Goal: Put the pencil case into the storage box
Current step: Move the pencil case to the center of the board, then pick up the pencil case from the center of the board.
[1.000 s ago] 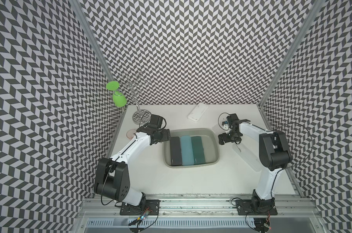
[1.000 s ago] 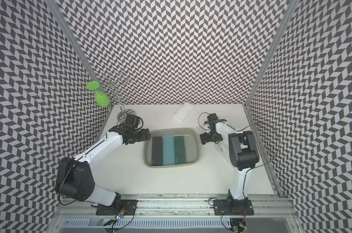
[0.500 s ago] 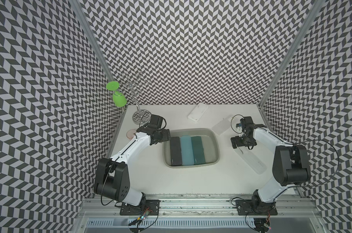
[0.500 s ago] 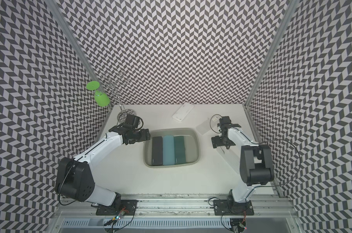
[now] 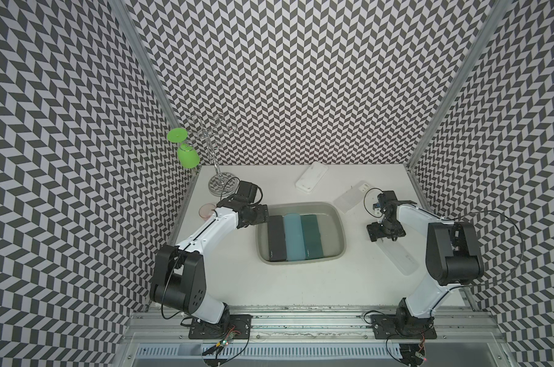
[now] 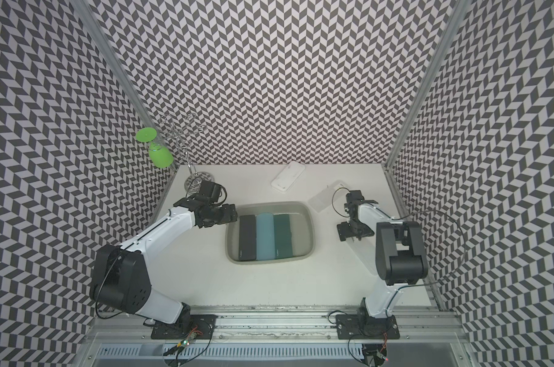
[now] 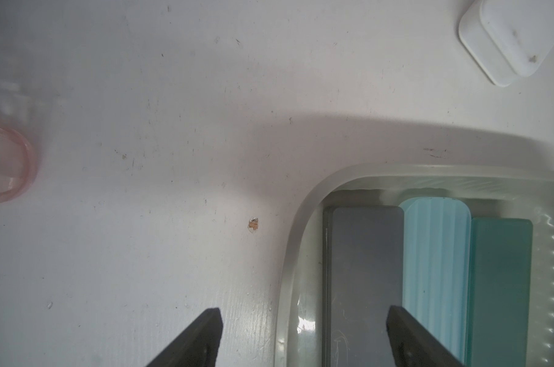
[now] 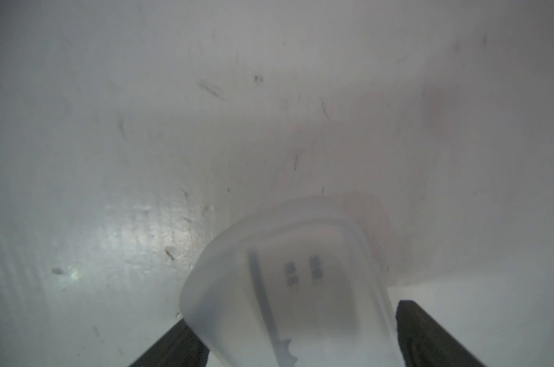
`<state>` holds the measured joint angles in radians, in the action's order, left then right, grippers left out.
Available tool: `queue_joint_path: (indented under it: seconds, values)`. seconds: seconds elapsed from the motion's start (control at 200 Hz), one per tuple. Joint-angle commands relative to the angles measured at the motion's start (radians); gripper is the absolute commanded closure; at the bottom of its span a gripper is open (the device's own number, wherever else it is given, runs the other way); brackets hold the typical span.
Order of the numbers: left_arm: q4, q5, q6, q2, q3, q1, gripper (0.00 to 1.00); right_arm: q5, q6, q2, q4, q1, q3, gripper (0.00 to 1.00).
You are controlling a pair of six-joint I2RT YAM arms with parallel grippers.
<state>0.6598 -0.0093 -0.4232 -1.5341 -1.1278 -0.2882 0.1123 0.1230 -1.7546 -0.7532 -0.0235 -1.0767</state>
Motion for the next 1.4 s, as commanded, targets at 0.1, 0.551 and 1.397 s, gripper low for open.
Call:
queue_joint_path:
  seconds: [0.1,0.551,1.397]
  values:
    - [-0.003,0.002,0.026,-0.016,-0.007,0.003,0.14,-0.116,-0.053,-0.099,0.024,0.004,-0.041,0.33]
    - [-0.004,-0.023,0.055,-0.037,-0.032,0.005,0.14,-0.245,-0.154,-0.404,-0.063,-0.052,-0.547,0.04]
    - [0.054,-0.084,-0.098,0.078,-0.125,0.006,0.09,-0.259,-0.124,-0.185,0.127,-0.051,-0.152,0.05]
